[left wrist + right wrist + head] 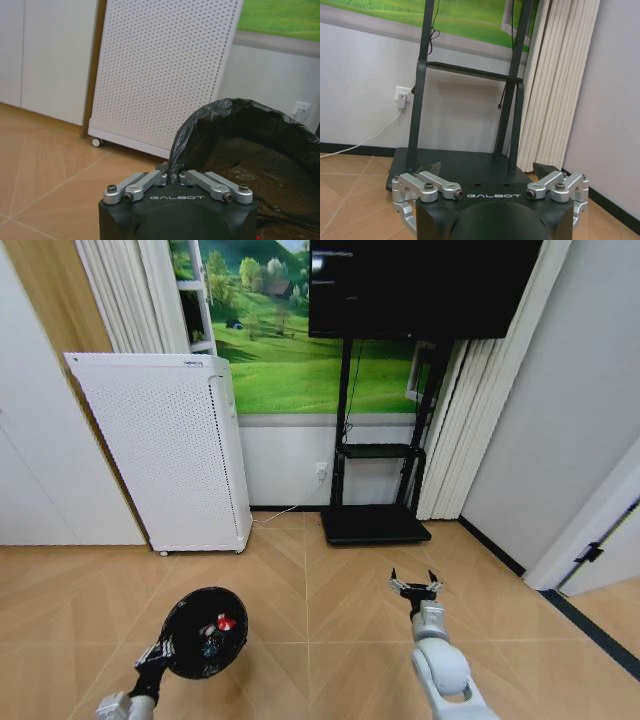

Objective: Pick up the trash bin and place the garbage on the floor into it.

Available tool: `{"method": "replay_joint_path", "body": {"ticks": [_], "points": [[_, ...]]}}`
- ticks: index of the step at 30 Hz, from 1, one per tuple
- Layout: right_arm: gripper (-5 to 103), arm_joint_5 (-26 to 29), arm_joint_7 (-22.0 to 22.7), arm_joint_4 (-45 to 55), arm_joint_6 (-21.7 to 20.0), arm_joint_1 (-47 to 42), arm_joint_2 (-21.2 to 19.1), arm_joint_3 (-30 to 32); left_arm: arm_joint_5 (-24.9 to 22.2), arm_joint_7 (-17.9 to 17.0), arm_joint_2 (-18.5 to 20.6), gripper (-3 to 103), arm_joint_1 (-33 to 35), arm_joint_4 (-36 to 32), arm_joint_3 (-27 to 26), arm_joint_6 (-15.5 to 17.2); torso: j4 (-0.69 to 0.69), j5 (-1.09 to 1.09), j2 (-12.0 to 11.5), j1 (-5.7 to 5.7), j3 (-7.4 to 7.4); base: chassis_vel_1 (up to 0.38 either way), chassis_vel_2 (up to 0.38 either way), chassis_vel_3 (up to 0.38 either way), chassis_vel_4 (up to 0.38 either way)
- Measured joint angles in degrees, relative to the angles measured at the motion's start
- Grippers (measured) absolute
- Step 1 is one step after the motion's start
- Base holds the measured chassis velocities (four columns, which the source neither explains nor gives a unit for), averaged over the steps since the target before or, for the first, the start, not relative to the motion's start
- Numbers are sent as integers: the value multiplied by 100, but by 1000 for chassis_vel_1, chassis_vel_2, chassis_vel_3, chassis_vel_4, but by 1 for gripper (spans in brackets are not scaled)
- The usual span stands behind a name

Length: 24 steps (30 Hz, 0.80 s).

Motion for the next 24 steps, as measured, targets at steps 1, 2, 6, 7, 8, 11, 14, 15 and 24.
{"method": "replay_joint_path", "body": {"ticks": [1,2,6,7,8,11,14,15,24], "points": [[100,-15,8,-6,-6,8,6,-5,-87,-4,-29,4,-6,47,-8,46,0,0,0,0,0,0,0,0,0],[100,-15,8,-6,-6,8,6,-5,-87,-4,-29,4,-6,47,-8,46,0,0,0,0,0,0,0,0,0],[100,-27,30,-8,-19,3,16,-5,-254,23,-20,4,-6,202,-21,137,0,0,0,0,0,0,0,0,0],[100,-28,36,-7,-23,-4,16,-1,-297,48,-4,4,-6,268,-43,162,0,0,0,0,0,0,0,0,0],[100,-30,41,-4,-28,-8,13,5,-371,78,30,4,-5,371,-82,189,0,0,0,0,0,0,0,0,0],[100,-32,48,-1,-32,-15,9,10,-494,90,80,4,-6,485,-130,226,0,0,0,0,0,0,0,0,0],[100,-39,50,2,-35,-23,6,7,-641,105,129,4,-32,632,-203,266,0,0,0,0,0,0,0,0,0],[100,-42,50,5,-42,-22,-1,-7,-708,110,147,4,-48,699,-236,268,0,-1,0,0,0,0,0,0,0],[100,-37,33,78,-95,-8,-22,-39,-906,184,231,4,-108,976,-309,200,1,-1,0,0,0,0,0,0,0]]}}
